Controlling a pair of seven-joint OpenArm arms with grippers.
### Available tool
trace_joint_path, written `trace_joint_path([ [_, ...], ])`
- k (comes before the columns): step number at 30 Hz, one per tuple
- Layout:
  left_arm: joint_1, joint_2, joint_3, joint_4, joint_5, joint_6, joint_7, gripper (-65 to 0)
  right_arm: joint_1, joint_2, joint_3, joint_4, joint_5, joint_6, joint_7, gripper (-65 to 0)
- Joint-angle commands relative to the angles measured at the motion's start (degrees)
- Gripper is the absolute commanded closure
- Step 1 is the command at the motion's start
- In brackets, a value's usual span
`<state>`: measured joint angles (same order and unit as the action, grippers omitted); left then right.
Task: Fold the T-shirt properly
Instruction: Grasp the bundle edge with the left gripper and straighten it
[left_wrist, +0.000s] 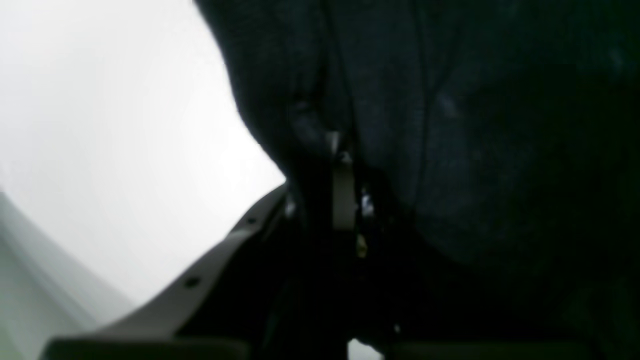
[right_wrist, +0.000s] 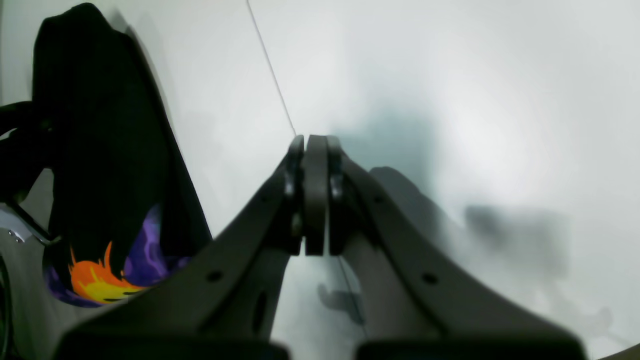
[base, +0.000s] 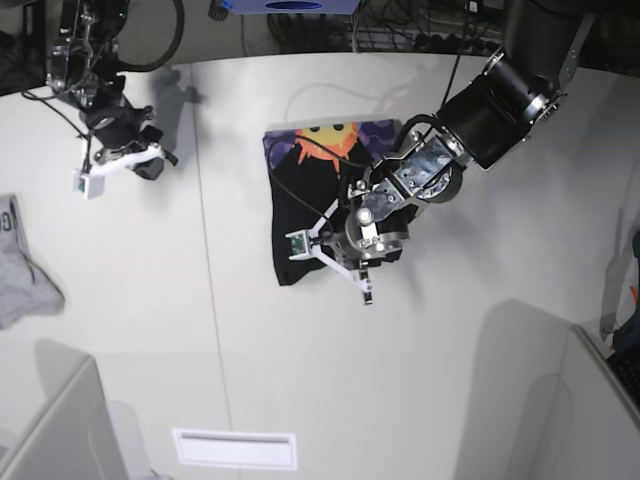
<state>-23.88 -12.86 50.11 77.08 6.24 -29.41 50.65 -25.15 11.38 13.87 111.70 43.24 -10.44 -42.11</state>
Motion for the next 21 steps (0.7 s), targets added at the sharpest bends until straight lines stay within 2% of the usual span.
trace_joint_path([
  [1,1.2,0.0,1.0,-0.7,-4.0,-3.1,1.0,0.0,0.0,0.6,0.2,1.0,0.3,0.5,0.9,0.0],
  [6,0.1,0.2,1.3,-0.6,-4.0,-3.1,1.1,0.0,-0.1,0.6,0.2,1.0,0.3,0.5,0.9,0.0],
  [11,-0.8,0.2,0.7,-0.6,-4.1,-3.1,1.1,-21.9,-0.1,0.6,0.2,1.0,0.3,0.5,0.9,0.0],
  [15,-3.4,0.2,0.7,-0.5,-4.1,-3.1,1.1,-34.7,0.0,0.6,0.2,1.0,0.3,0.5,0.9,0.0],
  [17,-5.1,0.2,0.7,0.2,-4.2,-3.1,1.1,-38.7,0.0,0.6,0.2,1.0,0.3,0.5,0.9,0.0],
  [21,-7.0,-0.1,0.7,4.1,-4.6,-3.1,1.1,-41.1,0.0,0.6,0.2,1.0,0.3,0.5,0.9,0.0],
])
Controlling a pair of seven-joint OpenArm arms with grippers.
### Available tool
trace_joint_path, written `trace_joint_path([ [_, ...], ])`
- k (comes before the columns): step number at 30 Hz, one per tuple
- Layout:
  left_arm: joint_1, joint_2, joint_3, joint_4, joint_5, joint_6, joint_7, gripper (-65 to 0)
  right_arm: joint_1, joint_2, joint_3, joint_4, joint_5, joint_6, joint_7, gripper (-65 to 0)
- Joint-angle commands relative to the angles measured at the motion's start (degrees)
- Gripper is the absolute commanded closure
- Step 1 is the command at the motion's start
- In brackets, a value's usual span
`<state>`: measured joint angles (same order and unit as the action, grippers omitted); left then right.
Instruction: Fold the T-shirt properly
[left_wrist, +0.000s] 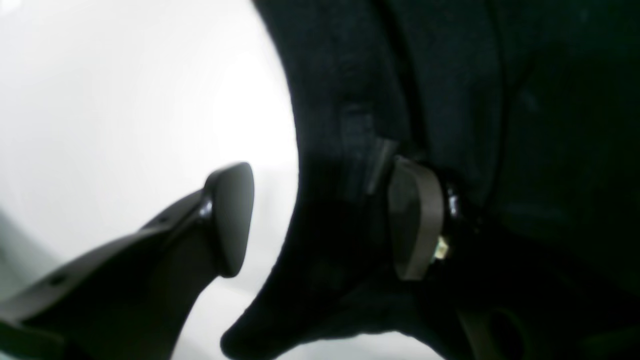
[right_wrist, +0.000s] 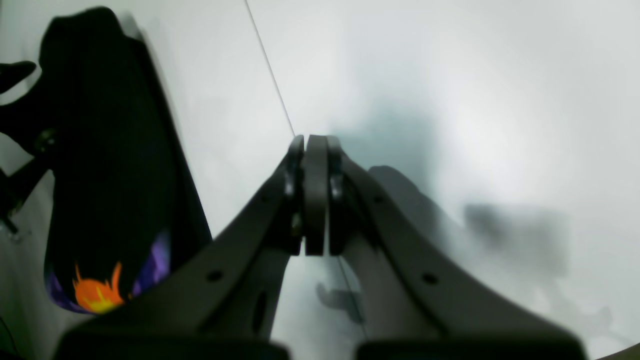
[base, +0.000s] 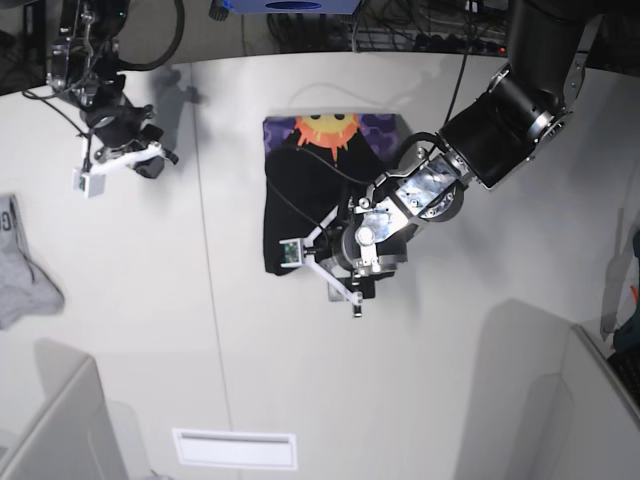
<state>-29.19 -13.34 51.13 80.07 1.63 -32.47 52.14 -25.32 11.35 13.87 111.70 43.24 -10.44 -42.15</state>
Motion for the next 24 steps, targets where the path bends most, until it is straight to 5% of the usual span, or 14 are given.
trace_joint_path([
  [1,-2.1,0.4,-0.4,2.1,0.0,0.0,-0.4,-41.1,0.3,0.6,0.2,1.0,0.3,0.5,1.0,0.0],
  [9,-4.2,0.3,-0.8,9.5,0.1,0.0,7.4,-41.1,0.4,0.9,0.2,1.0,0.3,0.5,0.9,0.0],
  [14,-2.0,0.2,-14.7,15.6,-0.1,0.0,11.1,-39.3,0.0,1.1,0.2,1.1,0.3,0.5,0.9,0.0],
  [16,0.7,0.1,-23.0,20.6,-0.1,-0.1,12.4,-29.1,-1.2,1.2,0.4,2.0,0.3,0.5,0.9,0.0],
  [18,6.0,0.1,-31.9,27.6,-0.1,-0.1,13.0,-4.9,-3.4,2.3,0.5,4.3,0.2,0.8,1.3,0.0],
  [19,9.0,0.1,-35.7,30.7,0.0,-0.1,13.0,0.0,-4.2,2.8,0.5,4.9,0.2,1.5,1.4,0.0],
  [24,25.8,0.2,-51.5,35.0,0.0,-0.1,12.3,0.0,-7.3,4.5,3.1,4.9,-0.4,8.7,1.4,0.0],
])
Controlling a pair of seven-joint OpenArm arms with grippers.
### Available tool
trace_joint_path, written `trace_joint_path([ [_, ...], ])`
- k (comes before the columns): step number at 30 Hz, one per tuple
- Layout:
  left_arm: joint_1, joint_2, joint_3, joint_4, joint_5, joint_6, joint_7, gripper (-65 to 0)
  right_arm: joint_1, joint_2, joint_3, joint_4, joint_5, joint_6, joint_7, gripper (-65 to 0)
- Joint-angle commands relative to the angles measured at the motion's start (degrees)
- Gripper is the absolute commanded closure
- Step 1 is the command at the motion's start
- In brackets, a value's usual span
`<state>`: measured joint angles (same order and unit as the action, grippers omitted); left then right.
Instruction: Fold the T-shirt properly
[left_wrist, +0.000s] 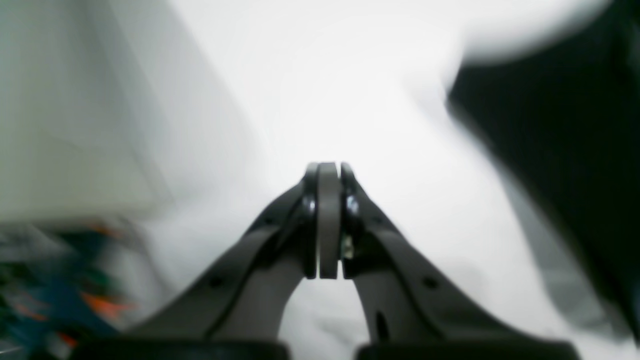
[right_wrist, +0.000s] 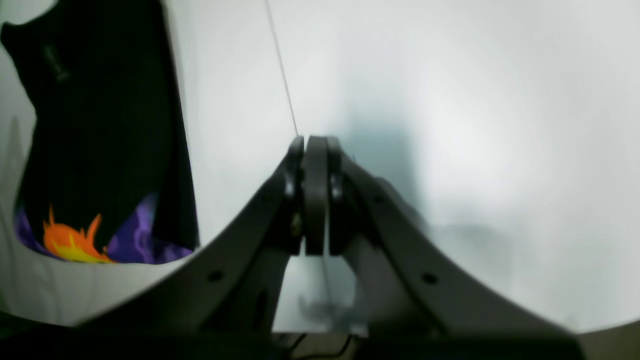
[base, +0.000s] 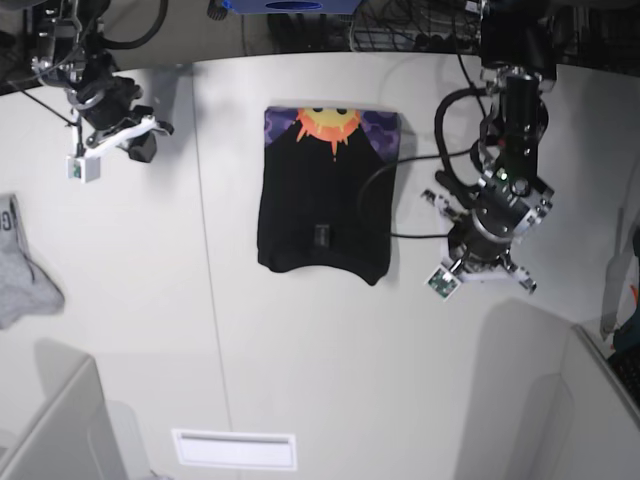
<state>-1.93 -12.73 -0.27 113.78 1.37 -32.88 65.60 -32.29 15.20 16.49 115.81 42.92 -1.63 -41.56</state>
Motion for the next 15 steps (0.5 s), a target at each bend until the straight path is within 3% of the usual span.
trace_joint_path([
  [1,2.5,-0.4,-2.0,1.3,0.3,0.3,-3.0,0.0,-1.2,1.1,2.2,0.8,-0.7,1.5,0.8,0.0],
  [9,40.7,-2.2,-15.6,1.3,0.3,0.3,-37.3,0.0,-13.8,3.2,18.5,0.9,-3.1,22.2,0.3,0.0],
  [12,53.8,-1.5,-19.6,1.3,0.3,0.4,-44.8,0.0,-21.3,5.1,23.8,0.9,-3.1,28.2,0.3,0.0],
  [15,62.3,1.7,-22.5,0.6,0.3,0.4,-48.1,0.0,-29.1,7.3,23.8,0.6,-3.5,32.1,0.1,0.0],
])
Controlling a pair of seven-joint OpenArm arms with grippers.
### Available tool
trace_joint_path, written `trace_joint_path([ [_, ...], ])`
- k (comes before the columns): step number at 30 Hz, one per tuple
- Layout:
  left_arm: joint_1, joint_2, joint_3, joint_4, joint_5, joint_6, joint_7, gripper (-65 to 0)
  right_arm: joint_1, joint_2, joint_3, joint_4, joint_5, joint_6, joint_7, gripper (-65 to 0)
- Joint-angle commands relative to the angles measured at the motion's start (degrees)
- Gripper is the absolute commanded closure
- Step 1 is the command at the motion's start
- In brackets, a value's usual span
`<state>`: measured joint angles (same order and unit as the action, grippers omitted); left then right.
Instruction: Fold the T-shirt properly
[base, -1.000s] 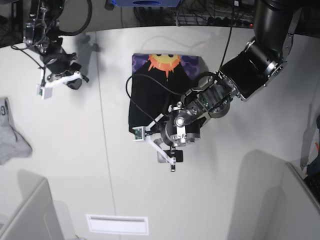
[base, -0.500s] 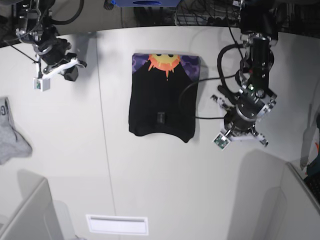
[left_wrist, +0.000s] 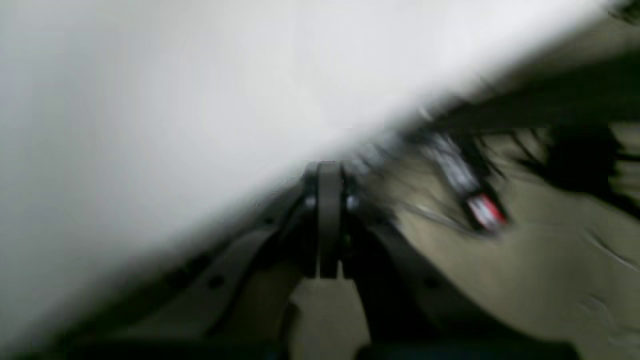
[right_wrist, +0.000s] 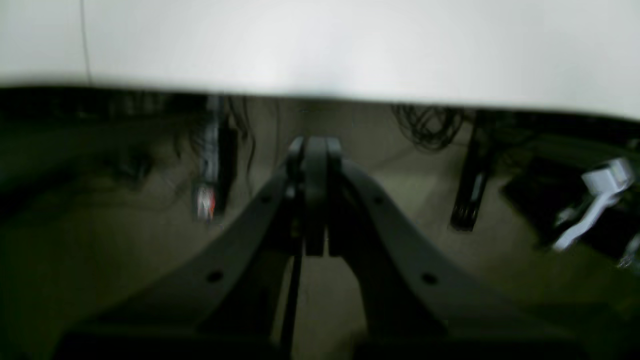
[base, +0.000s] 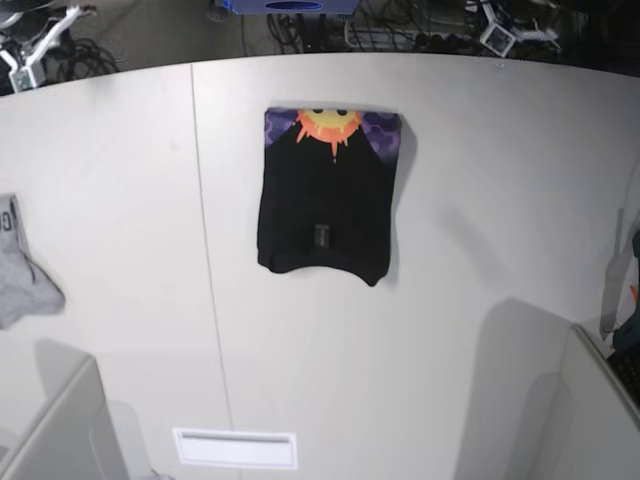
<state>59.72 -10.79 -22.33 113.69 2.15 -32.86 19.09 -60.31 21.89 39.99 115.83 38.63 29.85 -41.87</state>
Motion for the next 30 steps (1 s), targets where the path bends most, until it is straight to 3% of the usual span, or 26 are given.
trace_joint_path([
  [1,2.0,1.0,-1.1,0.1,-0.5,0.4,-1.7,0.0,-3.0,1.2,-1.3,0.3,-0.4,1.1,-0.2,0.0],
  [4,3.6,4.5,-1.5,-3.9,-0.5,0.4,-2.2,0.0,-5.1,2.2,-11.5,-1.6,-9.0,1.5,-1.9,0.0],
  [7,1.9,4.9,2.2,-12.5,-0.4,0.4,-2.4,0.0,-1.7,1.3,-24.8,-7.9,-22.2,1.4,0.1,0.0],
  [9,-0.6,4.8,5.5,-19.5,0.0,0.4,-2.4,0.0,1.6,-1.0,-31.7,-15.1,-28.7,1.4,1.4,0.0],
  [12,-5.6,1.9,11.0,-32.1,0.1,0.4,-4.2,0.0,7.1,-5.2,-35.7,-27.0,-34.4,1.4,4.2,0.0],
  [14,-9.0,-0.3,14.6,-43.1,0.1,0.6,-10.1,0.0,11.0,-7.3,-37.3,-36.0,-35.9,1.3,7.7,0.0],
  [19,-23.5,-2.8,20.8,-81.2,0.1,0.6,-32.0,0.0,23.1,-10.2,-38.1,-66.9,-36.4,1.3,21.3,0.0],
  [23,-38.2,-2.5,30.0,-111.1,0.1,0.6,-46.2,0.0,34.4,-11.9,-38.2,-96.6,-36.4,1.2,40.7,0.0],
  [26,-42.1,-2.3,37.0,-113.7,-0.3,0.7,-48.7,0.0,39.7,-13.8,-38.2,-110.2,-36.5,-1.0,54.8,0.0],
  [28,-42.3,-2.3,40.9,-113.2,0.0,1.2,-47.4,0.0,40.1,-15.5,-38.2,-111.8,-36.5,-6.7,60.5,0.0],
  [30,-42.4,-2.3,42.8,-110.1,-0.4,4.8,-42.5,0.0,40.1,-16.8,-38.2,-110.9,-36.5,-13.0,62.4,0.0],
])
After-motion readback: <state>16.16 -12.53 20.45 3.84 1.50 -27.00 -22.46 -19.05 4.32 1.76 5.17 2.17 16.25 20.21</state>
